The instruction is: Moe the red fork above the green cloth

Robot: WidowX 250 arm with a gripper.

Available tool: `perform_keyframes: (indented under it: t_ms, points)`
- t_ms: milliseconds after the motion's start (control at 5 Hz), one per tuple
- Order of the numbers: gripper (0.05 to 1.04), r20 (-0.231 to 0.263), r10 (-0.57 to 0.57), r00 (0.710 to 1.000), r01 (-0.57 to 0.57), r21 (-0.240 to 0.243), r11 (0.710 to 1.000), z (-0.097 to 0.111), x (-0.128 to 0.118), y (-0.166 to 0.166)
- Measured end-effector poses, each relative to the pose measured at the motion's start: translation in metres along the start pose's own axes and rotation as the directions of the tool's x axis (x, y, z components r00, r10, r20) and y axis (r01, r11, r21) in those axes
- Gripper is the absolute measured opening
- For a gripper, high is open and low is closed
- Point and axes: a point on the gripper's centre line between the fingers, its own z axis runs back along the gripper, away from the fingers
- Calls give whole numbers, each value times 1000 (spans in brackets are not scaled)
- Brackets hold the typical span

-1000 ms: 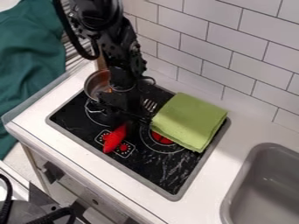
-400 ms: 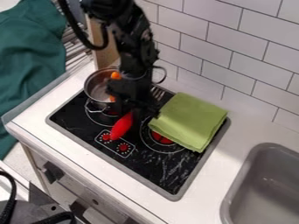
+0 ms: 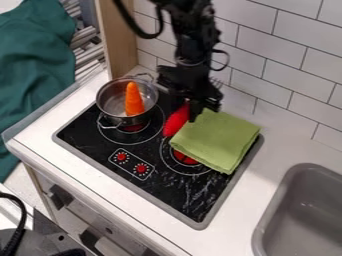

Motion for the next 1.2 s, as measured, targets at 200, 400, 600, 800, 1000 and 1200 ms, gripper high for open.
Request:
perform_keyframes:
  t_ms: [200,400,600,800,1000,1200]
  points:
    - [341,-22,-26,999,26,0,1000,-4,11,-10]
    - [341,-60,-45,997,45,4,999,-13,7,-15]
    - [341,-87,-34,996,35,12,999,-14,0,-14]
    - [341,-113,-30,993,31,9,999,-19,-11,-15]
    - [341,-110,-22,994,21,-15,1000,-19,-11,-19]
    - [405,-95,-38,995,34,-39,999,-21,-2,-32]
